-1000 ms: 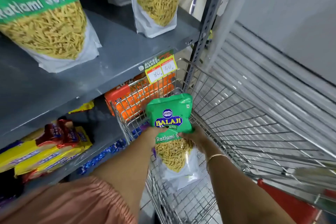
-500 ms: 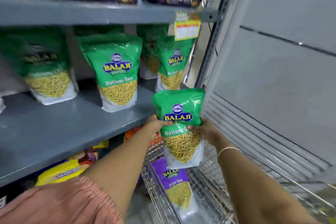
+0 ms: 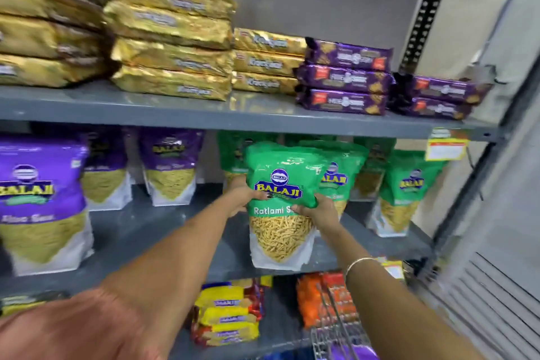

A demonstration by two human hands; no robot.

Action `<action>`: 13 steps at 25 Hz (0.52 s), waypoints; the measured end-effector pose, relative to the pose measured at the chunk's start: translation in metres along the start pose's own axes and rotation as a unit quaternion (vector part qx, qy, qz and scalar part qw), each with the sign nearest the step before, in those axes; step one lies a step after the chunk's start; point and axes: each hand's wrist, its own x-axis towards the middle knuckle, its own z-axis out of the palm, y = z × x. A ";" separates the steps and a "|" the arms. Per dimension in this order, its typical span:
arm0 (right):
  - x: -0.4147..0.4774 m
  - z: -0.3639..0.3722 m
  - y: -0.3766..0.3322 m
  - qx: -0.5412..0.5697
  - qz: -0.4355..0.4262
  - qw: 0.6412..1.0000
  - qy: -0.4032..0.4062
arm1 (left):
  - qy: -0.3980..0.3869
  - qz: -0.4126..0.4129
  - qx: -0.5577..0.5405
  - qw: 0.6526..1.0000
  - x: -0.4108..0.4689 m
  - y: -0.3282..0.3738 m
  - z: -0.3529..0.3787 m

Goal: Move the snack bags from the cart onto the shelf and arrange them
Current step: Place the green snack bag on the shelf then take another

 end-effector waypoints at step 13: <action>0.060 0.069 0.041 -0.023 0.006 0.998 -0.063 | 0.222 0.053 0.113 0.967 0.045 -0.069 -0.040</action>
